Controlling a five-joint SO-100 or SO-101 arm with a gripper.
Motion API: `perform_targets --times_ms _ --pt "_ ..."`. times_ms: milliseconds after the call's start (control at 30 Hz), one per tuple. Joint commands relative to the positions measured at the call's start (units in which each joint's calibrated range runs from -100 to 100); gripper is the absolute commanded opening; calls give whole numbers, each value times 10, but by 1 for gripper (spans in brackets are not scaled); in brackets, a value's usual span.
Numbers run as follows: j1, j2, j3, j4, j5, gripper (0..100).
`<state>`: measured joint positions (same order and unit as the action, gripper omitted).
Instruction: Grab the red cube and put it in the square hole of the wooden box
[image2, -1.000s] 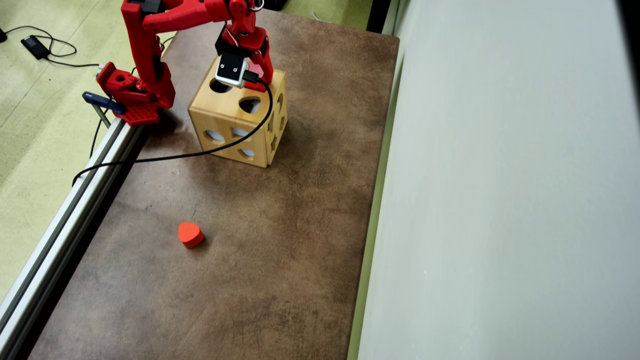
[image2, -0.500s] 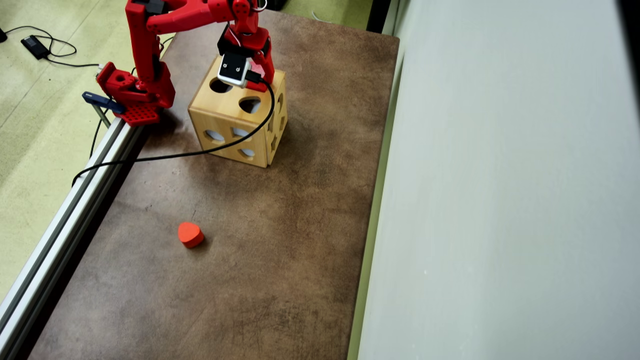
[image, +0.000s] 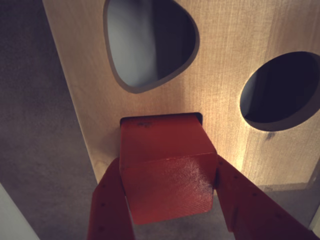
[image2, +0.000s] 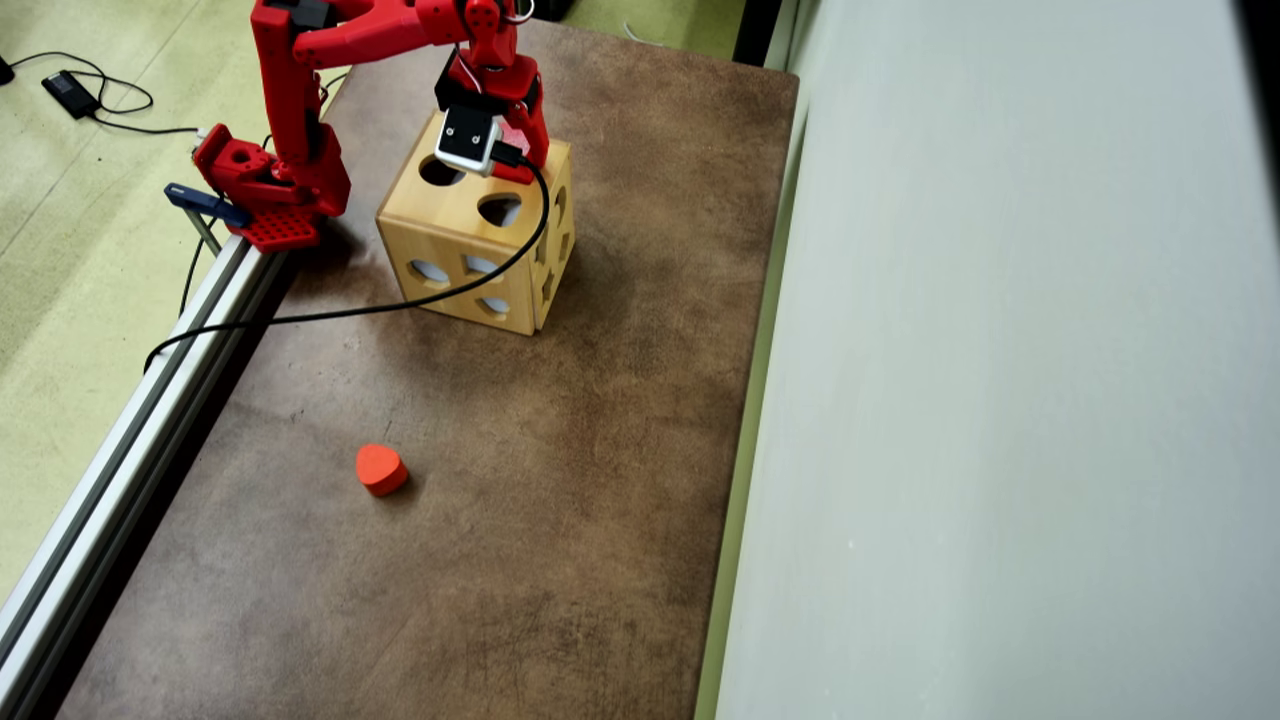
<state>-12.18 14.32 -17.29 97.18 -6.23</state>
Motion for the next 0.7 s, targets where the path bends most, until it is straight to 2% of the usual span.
perform_targets --times_ms 0,300,467,667 --pt "5 1 12 5 4 10" --pt "-1 -49 38 5 4 29" --pt "4 -96 54 4 4 33" --pt "2 -132 53 5 4 33"
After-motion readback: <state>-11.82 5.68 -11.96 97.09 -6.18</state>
